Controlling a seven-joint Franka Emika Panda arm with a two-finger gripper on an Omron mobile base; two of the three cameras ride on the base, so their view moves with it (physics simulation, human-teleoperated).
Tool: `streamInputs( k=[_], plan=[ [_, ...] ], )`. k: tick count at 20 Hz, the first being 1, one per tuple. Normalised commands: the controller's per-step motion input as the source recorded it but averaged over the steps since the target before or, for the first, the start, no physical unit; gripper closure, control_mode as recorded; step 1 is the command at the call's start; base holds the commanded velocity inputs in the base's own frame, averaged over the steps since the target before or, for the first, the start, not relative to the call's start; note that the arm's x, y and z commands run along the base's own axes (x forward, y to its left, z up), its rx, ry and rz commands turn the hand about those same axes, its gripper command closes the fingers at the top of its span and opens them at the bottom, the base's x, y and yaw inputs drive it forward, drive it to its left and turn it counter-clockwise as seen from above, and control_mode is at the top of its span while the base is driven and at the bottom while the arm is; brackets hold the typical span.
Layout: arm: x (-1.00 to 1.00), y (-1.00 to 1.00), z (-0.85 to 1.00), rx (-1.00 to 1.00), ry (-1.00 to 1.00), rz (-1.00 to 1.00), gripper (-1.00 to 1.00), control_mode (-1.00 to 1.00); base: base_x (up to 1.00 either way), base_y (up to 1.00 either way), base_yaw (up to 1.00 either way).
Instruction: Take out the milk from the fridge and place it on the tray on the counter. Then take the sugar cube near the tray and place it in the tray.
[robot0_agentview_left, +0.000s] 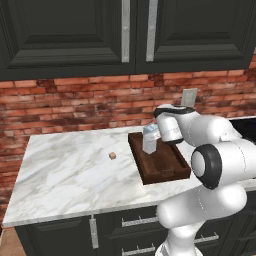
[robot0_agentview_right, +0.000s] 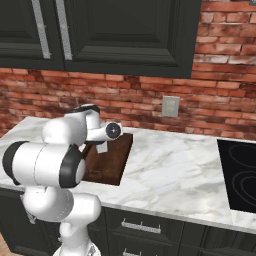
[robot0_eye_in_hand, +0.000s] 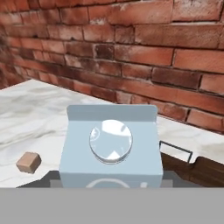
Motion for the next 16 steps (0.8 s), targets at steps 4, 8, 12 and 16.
streamInputs(
  k=[4,8,12,16],
  plan=[
    [0.00,0.00,-0.23,0.00,0.00,0.00,1.00,-1.00,0.00,0.00,0.00],
    [0.00,0.00,-0.23,0.00,0.00,0.00,1.00,-1.00,0.00,0.00,0.00],
    [0.00,0.03,-0.21,-0.03,0.00,0.00,-1.00,-1.00,0.00,0.00,0.00],
    [0.00,0.00,0.00,0.00,0.00,0.00,-1.00,-1.00,0.00,0.00,0.00]
  ],
)
